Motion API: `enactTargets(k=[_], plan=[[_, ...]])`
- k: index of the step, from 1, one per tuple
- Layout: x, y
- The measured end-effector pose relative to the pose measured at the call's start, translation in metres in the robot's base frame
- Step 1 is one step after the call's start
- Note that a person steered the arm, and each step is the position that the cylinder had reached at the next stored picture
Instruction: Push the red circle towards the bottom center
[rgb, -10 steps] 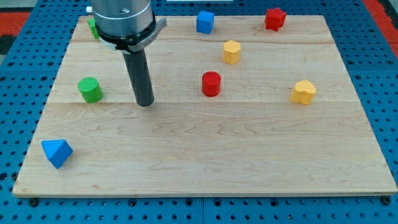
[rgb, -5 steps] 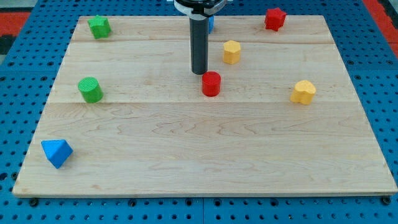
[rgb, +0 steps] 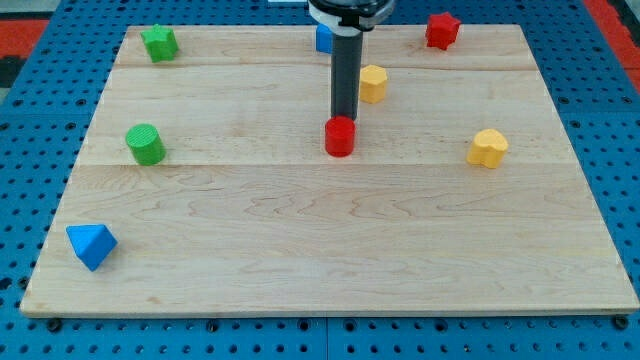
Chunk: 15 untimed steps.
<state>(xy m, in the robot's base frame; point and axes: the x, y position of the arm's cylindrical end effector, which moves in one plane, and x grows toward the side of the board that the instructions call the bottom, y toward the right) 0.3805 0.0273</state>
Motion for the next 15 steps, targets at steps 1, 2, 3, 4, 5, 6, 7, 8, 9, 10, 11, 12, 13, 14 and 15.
enactTargets(k=[1,2,3,4,5,6,7,8,9,10,11,12,13,14,15], plan=[[0.046,0.000],[0.109,-0.001],[0.132,0.002],[0.096,0.014],[0.086,0.013],[0.085,0.010],[0.081,0.010],[0.049,0.010],[0.043,0.048],[0.039,0.089],[0.037,0.105],[0.034,0.105],[0.069,0.122],[0.080,0.083],[0.085,0.024]])
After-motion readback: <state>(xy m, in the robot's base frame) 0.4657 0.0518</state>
